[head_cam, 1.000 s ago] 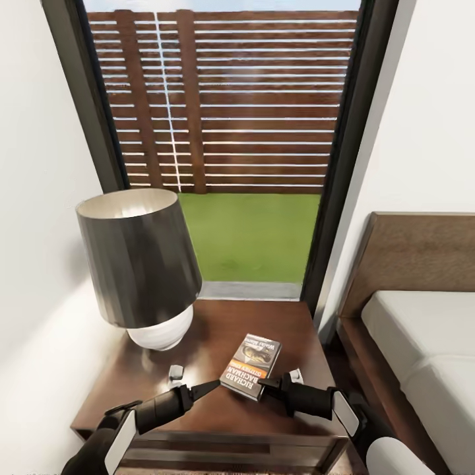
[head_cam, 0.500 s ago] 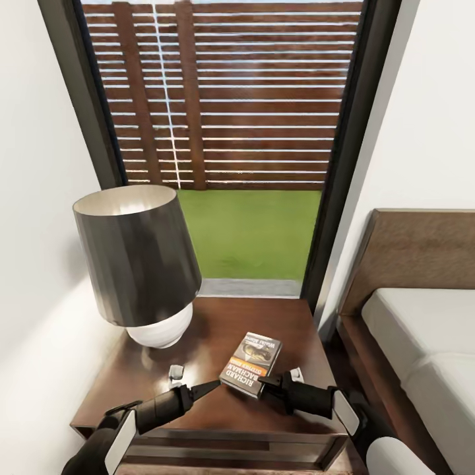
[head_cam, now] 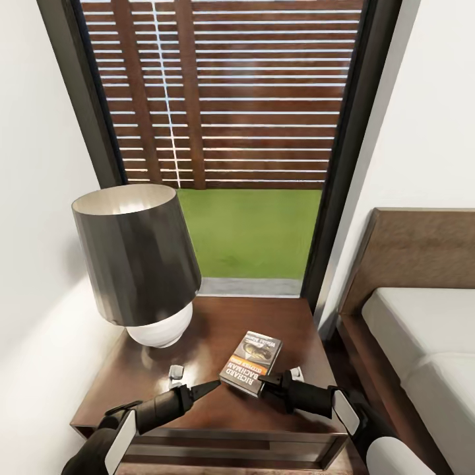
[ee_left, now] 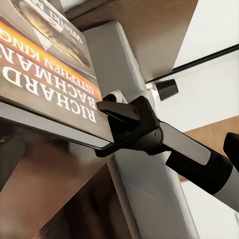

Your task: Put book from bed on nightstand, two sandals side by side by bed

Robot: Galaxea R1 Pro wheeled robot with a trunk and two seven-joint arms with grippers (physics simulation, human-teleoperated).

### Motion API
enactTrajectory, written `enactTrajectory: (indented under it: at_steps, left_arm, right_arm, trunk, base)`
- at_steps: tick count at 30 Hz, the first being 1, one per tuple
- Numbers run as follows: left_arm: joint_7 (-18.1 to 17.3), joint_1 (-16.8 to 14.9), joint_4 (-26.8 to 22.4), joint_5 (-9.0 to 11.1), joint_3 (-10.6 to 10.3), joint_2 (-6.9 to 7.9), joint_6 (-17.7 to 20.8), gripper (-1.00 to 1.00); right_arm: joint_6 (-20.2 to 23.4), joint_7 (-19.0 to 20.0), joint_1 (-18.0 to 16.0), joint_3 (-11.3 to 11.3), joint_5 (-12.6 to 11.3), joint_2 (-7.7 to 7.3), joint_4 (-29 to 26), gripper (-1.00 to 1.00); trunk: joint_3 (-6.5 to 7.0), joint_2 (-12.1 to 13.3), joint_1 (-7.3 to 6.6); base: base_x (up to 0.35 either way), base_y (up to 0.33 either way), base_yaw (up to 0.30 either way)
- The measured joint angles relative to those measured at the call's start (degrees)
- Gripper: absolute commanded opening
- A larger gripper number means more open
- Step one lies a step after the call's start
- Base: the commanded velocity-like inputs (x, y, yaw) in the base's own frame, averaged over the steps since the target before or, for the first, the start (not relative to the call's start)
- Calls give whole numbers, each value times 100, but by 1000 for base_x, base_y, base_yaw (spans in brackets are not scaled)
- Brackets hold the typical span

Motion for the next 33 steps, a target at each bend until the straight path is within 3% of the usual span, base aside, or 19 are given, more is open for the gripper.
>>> enactTrajectory:
  at_steps: [17, 21, 33]
  left_arm:
    - [0, 0, 0, -6, 0, 0, -3, 100]
    - [2, -1, 1, -8, -1, -2, 0, 100]
    - [0, -1, 1, -9, -1, -33, 0, 100]
  right_arm:
    - [2, 0, 0, 0, -1, 0, 0, -100]
    - [-36, -79, 5, 26, 119, 2, 22, -100]
    - [-40, -80, 5, 26, 126, 1, 22, -100]
  trunk:
    - [0, 0, 0]
    - [87, 6, -9]
    - [88, 7, -9]
  base:
    - [0, 0, 0]
    - [0, 0, 0]
    - [0, 0, 0]
